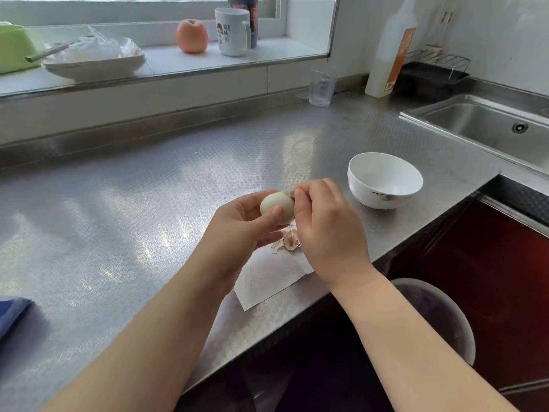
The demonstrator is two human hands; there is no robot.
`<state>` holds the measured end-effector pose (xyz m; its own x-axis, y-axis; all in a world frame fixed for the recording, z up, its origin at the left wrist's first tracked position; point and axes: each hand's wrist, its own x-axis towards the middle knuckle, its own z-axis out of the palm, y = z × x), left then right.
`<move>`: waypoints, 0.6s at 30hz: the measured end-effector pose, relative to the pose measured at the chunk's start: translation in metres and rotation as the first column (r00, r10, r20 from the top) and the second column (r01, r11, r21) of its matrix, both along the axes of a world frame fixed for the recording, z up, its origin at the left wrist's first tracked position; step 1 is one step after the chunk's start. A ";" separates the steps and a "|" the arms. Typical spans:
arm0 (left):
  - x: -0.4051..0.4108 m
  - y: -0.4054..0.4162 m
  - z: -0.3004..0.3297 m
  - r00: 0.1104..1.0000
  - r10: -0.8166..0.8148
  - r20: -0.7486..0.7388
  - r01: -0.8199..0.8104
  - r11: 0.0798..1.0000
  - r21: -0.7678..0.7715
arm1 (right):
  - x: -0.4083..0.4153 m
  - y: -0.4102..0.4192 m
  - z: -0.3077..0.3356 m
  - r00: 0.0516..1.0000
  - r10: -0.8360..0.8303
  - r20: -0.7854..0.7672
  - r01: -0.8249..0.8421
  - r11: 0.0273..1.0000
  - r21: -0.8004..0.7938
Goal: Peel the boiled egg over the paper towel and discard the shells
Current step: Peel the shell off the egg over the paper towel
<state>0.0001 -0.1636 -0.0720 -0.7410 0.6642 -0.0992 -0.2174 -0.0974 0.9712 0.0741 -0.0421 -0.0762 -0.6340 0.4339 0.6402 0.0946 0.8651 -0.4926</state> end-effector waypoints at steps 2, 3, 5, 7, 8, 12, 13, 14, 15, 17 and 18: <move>0.000 0.000 -0.001 0.999 0.028 -0.031 -0.029 0.999 -0.027 | 0.001 -0.001 0.000 0.999 0.000 0.036 0.000 1.000 0.010; 0.000 0.000 -0.001 0.998 0.041 -0.040 -0.042 0.998 -0.036 | 0.002 -0.001 0.000 0.998 0.008 0.055 -0.009 1.000 0.017; -0.001 0.000 -0.002 0.998 0.054 -0.034 -0.055 0.998 -0.038 | 0.004 -0.001 0.003 0.996 0.034 0.084 -0.035 0.999 0.014; -0.002 0.000 -0.001 0.999 0.049 0.018 -0.049 0.999 -0.006 | 0.006 0.002 0.005 0.992 0.094 0.082 -0.088 0.994 -0.070; -0.004 0.000 0.000 0.997 0.046 0.060 -0.048 0.999 0.018 | 0.006 0.004 0.006 0.987 0.146 0.067 -0.134 0.977 -0.165; -0.010 -0.001 0.001 0.974 0.024 0.224 -0.052 0.991 0.120 | 0.010 0.011 0.008 0.961 0.273 -0.036 -0.255 0.832 -0.492; -0.010 -0.001 0.001 0.966 0.012 0.260 -0.052 0.988 0.148 | 0.011 0.012 0.008 0.960 0.277 -0.051 -0.262 0.814 -0.519; -0.010 -0.001 0.001 0.957 0.006 0.291 -0.058 0.983 0.172 | 0.012 0.014 0.008 0.960 0.274 -0.060 -0.262 0.803 -0.535; -0.010 -0.001 0.002 0.950 0.004 0.311 -0.066 0.980 0.190 | 0.013 0.015 0.008 0.961 0.269 -0.058 -0.256 0.798 -0.545; -0.011 -0.001 0.003 0.945 0.010 0.328 -0.083 0.974 0.210 | 0.014 0.017 0.006 0.964 0.267 -0.018 -0.233 0.805 -0.545; -0.012 -0.001 0.003 0.943 0.015 0.332 -0.092 0.972 0.218 | 0.014 0.018 0.004 0.964 0.267 0.006 -0.222 0.814 -0.537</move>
